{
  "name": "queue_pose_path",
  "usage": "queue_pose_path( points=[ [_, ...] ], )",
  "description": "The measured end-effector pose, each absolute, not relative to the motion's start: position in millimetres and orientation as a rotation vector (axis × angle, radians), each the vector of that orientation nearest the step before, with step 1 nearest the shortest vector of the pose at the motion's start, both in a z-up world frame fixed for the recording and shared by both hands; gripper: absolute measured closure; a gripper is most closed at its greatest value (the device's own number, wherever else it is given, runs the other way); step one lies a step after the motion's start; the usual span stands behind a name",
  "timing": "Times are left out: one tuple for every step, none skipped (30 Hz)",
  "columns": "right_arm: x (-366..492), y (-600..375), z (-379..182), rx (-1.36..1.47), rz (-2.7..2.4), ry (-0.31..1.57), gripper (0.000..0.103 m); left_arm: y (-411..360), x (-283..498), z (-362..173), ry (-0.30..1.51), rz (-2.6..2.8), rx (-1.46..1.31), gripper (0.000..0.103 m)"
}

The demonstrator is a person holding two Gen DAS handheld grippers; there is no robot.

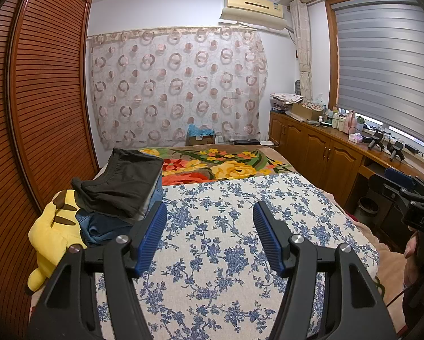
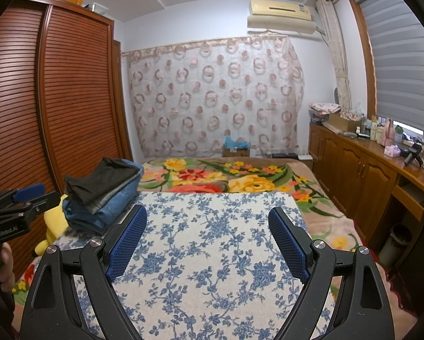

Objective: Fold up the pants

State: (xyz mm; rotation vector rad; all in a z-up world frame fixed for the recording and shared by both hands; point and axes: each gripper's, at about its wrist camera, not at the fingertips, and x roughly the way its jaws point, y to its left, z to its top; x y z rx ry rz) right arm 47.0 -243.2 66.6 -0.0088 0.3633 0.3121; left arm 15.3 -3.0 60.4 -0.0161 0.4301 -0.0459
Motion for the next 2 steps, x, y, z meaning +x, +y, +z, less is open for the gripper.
queue_pose_path(
  points=[
    [46.6,-242.9,66.4,-0.01,0.312,0.363,0.014,-2.7,15.3,60.7,0.43,-0.045,-0.016,0.04],
    [47.1,-243.2,66.6,-0.011,0.311,0.363,0.014,-2.6,15.2,60.8,0.43,-0.046,-0.017,0.04]
  ],
)
